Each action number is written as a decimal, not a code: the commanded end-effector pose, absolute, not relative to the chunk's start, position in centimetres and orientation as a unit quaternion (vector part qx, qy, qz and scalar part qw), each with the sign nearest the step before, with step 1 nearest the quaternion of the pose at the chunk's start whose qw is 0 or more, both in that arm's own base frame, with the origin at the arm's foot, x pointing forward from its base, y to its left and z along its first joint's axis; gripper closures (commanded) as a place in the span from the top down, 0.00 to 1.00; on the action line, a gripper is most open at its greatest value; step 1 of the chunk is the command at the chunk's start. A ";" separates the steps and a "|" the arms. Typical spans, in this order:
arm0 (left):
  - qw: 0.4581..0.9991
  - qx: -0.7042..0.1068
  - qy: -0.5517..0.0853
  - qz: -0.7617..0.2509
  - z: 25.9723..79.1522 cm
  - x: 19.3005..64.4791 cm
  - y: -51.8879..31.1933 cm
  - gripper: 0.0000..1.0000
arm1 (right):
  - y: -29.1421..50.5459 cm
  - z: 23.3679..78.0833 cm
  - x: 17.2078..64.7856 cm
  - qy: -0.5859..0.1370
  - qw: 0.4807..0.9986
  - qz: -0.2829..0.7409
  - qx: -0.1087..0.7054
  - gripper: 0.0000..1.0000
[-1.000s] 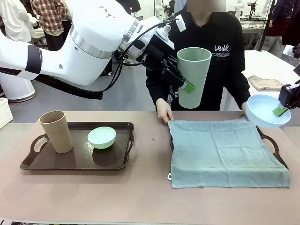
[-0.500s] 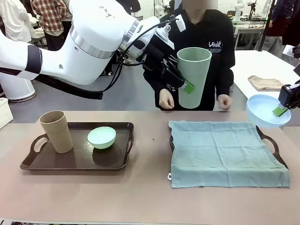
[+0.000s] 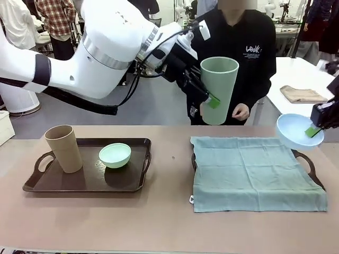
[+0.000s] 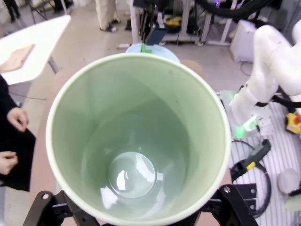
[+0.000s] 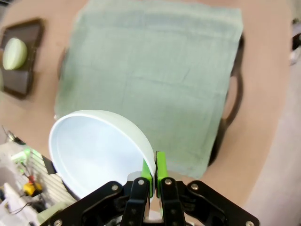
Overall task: Set up a tray with a mat and arrange the tableware.
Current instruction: Place the Picnic Bowl and Reusable plastic cup back onto the Handle tray in front of the human's position.
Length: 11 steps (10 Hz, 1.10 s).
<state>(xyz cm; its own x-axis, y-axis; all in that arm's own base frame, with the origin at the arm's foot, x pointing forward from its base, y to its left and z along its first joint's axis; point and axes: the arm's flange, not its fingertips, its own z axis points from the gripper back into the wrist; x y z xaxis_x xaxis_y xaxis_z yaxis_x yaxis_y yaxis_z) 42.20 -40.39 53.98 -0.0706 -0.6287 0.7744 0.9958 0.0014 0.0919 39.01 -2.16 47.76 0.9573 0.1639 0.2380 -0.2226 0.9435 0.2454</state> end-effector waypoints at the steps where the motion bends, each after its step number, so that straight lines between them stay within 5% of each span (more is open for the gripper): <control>1: 0.617 -0.249 -0.327 -0.671 49.2 43.4 -43.0 0.85 | -2.4 42.2 41.9 -0.102 0.986 0.085 0.103 0.04; 11: 0.605 -0.263 -0.320 -0.680 41.9 45.7 -44.7 0.85 | -1.0 36.4 45.6 -0.085 0.988 0.075 0.101 0.04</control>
<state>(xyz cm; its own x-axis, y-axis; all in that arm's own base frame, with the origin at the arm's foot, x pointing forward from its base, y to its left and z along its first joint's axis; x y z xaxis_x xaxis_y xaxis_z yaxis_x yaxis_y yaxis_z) 44.50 -44.55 42.94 -0.1159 -0.6977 0.7069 0.9924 -0.0517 0.1117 43.76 -1.42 37.11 0.9750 0.1403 0.1724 -0.1716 0.9682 0.1823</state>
